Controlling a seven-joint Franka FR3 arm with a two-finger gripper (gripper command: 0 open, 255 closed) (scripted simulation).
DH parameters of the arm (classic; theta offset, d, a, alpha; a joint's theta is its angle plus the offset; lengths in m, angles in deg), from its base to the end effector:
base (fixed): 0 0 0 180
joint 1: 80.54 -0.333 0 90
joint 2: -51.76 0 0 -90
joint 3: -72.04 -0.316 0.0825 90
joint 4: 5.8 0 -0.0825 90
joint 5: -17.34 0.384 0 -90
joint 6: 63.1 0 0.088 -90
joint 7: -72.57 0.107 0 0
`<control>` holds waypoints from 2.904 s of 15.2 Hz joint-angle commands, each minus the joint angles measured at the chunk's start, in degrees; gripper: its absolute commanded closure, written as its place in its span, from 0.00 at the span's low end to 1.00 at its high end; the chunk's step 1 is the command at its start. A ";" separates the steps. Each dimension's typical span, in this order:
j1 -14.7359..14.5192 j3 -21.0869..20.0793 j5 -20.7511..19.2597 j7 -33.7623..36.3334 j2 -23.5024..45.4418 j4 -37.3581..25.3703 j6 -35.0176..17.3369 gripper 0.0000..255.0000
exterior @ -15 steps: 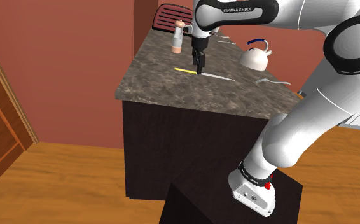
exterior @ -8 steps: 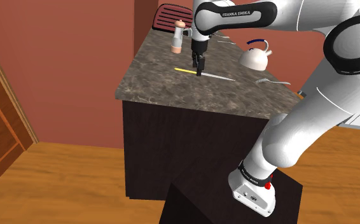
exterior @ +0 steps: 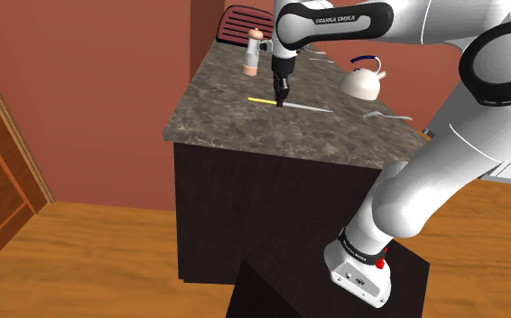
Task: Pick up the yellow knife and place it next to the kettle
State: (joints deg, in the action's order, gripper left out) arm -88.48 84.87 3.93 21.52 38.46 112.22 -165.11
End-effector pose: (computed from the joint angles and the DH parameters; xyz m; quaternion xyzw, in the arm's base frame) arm 0.4806 -0.0685 0.5290 0.9035 0.4186 -0.0637 0.0660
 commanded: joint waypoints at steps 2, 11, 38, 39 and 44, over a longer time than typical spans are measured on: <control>0.01 0.01 -0.01 0.00 0.01 0.01 0.00 1.00; -0.12 -0.27 0.27 -0.87 -0.04 -5.27 5.28 1.00; -0.34 -0.61 1.33 -5.24 6.06 -32.91 26.51 1.00; -0.33 -0.58 1.38 -5.46 6.52 -34.25 27.38 1.00; -0.21 -0.40 1.64 -6.67 9.22 -41.56 31.91 1.00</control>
State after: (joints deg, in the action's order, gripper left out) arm -88.73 84.42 5.53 15.12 47.20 72.10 -134.15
